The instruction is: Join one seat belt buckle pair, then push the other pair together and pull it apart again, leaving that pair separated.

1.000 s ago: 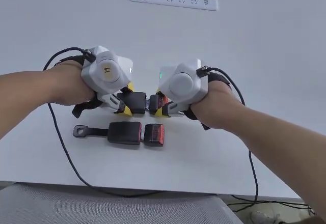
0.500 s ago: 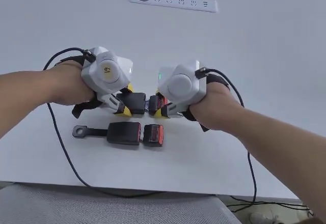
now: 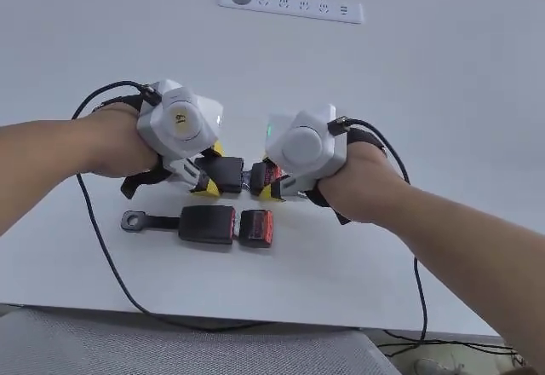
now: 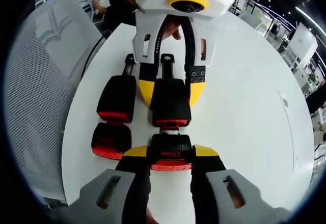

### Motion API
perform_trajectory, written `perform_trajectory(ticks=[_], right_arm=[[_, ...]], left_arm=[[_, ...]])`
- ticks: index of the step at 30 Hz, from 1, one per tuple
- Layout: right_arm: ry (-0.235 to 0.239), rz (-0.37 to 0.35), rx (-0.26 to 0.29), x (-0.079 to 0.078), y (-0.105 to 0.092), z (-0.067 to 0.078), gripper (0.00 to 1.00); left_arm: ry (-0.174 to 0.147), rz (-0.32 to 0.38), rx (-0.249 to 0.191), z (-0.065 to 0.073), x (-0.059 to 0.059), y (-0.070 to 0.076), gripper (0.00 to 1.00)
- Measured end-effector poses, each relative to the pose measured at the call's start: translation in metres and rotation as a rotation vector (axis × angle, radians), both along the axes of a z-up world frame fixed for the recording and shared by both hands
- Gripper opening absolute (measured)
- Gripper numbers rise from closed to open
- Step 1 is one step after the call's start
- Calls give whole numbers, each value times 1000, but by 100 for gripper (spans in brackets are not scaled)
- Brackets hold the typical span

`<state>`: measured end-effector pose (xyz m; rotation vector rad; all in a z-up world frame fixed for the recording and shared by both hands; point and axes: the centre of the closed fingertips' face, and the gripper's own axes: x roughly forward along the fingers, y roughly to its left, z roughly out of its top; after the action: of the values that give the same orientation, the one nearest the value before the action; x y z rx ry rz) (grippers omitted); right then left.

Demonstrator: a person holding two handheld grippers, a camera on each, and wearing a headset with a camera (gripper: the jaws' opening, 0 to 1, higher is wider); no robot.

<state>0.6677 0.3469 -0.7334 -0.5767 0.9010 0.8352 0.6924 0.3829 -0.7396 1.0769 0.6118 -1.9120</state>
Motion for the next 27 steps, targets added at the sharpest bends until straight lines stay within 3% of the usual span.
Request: perform_trajectory(ticks=[18, 22, 24, 27], right_arm=[[-11, 7, 12, -5, -9, 0, 28], [2, 5, 30, -7, -14, 0, 29], [-4, 11, 6, -9, -19, -1, 29], [10, -5, 12, -15, -26, -2, 29]], left_arm=[[11, 15, -21, 0, 0, 1, 33], [10, 16, -18, 0, 0, 1, 33], [9, 15, -19, 0, 0, 1, 33], [8, 17, -21, 0, 0, 2, 33]])
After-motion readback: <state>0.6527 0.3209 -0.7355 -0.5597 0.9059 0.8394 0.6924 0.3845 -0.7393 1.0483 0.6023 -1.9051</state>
